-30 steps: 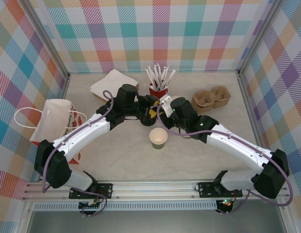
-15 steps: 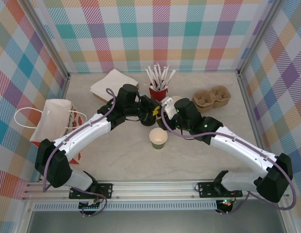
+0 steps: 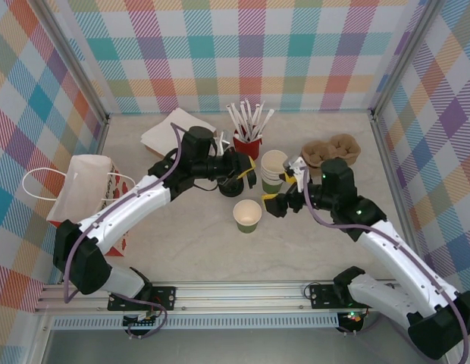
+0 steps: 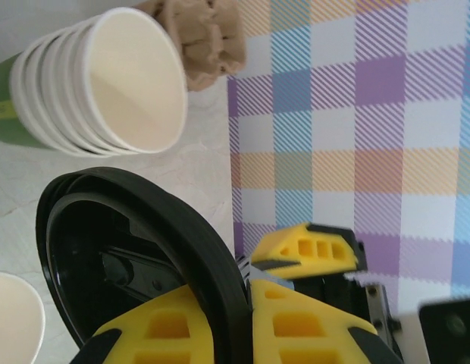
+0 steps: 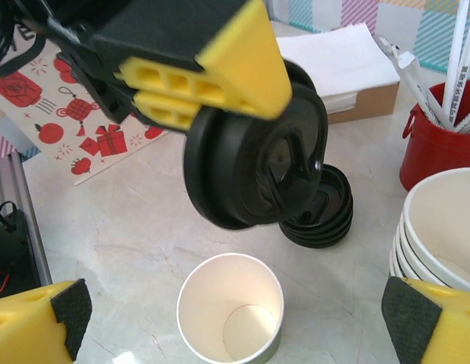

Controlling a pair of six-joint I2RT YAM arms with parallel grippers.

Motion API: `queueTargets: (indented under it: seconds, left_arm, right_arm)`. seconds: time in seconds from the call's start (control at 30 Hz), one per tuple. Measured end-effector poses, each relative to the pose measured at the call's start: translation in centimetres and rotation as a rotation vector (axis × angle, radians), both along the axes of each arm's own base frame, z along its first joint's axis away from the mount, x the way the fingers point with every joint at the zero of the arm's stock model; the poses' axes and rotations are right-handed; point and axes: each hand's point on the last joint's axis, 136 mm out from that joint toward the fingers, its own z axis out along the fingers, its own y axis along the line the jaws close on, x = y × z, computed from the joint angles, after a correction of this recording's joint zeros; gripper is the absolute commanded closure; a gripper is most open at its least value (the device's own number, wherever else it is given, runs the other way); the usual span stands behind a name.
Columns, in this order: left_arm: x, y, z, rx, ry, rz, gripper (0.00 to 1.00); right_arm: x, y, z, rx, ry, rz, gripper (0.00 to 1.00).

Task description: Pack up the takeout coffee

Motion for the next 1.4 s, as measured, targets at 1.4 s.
queueTargets:
  seconds: [1.4]
  left_arm:
    - [-3.8,0.2,5.4,-0.071,-0.277,-0.212,0.93]
  right_arm:
    - [2.3,5.3,5.2,0.179,-0.252,0.456,0.14]
